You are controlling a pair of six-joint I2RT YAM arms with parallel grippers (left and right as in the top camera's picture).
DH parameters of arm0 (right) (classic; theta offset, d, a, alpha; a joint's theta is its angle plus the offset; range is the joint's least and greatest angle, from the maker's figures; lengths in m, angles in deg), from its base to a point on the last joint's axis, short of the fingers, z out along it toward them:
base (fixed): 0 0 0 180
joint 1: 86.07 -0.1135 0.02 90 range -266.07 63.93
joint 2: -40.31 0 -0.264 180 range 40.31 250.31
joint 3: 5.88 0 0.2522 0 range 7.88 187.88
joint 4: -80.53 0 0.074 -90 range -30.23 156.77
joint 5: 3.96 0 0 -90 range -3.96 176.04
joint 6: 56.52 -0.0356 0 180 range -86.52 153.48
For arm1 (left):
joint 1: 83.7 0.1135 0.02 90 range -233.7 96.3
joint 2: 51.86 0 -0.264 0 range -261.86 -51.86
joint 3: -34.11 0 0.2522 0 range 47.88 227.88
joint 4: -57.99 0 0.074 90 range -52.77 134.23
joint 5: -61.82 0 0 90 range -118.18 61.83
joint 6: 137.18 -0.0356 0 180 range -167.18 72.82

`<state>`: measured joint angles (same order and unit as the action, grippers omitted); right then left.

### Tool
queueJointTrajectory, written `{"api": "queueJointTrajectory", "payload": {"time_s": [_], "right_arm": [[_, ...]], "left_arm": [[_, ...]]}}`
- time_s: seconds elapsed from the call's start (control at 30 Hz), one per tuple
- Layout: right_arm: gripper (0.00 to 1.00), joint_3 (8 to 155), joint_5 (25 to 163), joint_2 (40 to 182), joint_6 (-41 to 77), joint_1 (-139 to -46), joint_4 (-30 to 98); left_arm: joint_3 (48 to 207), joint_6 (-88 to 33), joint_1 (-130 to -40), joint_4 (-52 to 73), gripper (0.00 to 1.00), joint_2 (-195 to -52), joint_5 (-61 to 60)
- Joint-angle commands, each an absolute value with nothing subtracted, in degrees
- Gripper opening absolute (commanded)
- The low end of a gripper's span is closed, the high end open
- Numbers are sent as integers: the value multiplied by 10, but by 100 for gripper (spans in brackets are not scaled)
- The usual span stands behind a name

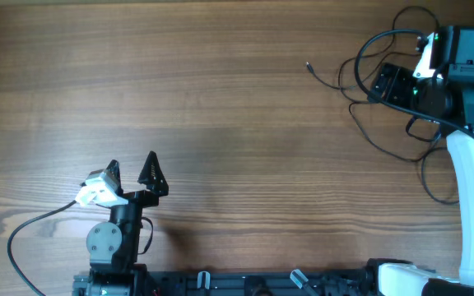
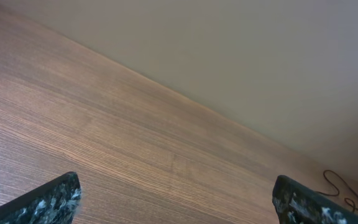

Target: Untangle cables

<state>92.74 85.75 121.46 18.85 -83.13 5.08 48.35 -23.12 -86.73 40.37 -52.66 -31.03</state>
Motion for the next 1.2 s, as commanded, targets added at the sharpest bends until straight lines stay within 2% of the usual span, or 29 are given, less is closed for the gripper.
{"api": "queueJointTrajectory", "payload": {"time_s": [0.0,0.27,0.43,0.53,0.87,1.03,1.17], "right_arm": [[100,925,848,1215,198,-833,52],[100,925,848,1177,199,-833,59],[100,899,877,1114,155,-833,157],[100,798,890,1056,155,-833,297],[100,309,902,793,150,-834,791],[100,176,898,678,154,-834,905],[100,87,886,580,153,-834,912]], "left_arm": [[482,-245,-864,401,100,-520,-301],[482,-245,-864,401,100,-520,-301],[482,-245,-864,401,100,-520,-301],[482,-245,-864,401,100,-520,-301],[482,-245,-864,401,100,-520,-301],[482,-245,-864,401,100,-520,-301],[482,-245,-864,401,100,-520,-301]]}}
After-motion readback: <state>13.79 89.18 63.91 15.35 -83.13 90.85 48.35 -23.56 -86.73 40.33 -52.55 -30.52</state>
